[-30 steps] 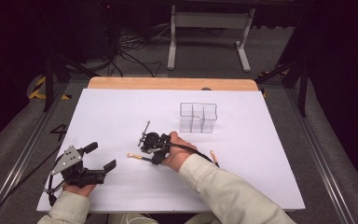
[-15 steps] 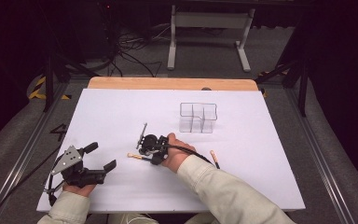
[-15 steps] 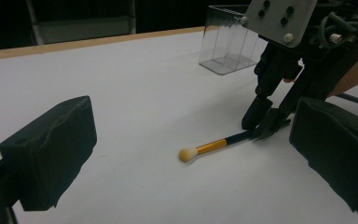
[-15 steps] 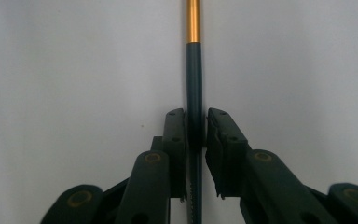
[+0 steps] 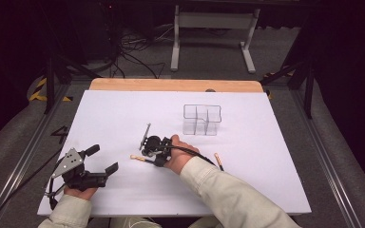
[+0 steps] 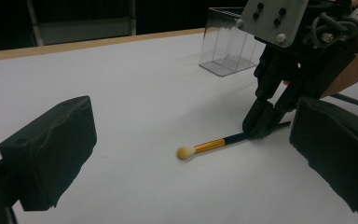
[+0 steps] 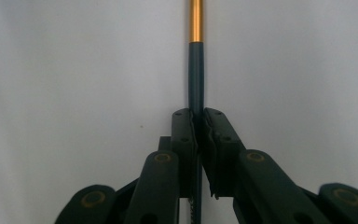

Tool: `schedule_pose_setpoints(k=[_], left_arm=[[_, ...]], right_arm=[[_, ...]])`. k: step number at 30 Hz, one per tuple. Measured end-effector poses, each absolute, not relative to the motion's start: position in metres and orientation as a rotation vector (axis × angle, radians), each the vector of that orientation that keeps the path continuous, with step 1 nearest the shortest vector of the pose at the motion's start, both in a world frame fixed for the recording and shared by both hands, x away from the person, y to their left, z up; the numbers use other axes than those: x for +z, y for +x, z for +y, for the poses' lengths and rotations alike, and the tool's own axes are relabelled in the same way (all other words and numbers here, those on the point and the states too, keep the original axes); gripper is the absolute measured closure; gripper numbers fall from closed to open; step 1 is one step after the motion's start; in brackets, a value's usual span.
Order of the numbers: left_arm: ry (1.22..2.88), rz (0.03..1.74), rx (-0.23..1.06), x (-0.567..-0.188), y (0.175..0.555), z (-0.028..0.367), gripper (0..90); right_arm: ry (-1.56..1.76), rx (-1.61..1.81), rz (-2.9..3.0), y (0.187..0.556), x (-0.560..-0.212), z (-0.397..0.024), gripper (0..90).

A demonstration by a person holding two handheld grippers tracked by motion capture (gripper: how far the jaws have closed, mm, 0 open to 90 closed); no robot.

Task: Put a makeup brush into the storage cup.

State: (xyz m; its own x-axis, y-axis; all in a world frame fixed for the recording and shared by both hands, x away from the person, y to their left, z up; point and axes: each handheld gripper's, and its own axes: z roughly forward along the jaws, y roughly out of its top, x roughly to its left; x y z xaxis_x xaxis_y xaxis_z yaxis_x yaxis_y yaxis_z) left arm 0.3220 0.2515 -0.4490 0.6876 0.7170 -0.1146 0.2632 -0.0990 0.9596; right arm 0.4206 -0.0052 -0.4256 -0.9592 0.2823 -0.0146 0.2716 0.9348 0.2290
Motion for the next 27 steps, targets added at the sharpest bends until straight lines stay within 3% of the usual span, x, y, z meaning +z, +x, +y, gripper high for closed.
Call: schedule_pose_setpoints(k=[27], left_arm=[[1.671, 0.808, 0.461, -0.449, 0.322, 0.251, 1.1]], right_arm=[[0.513, 0.544, 2.997, 0.417, -0.378, -0.03, 84.1]])
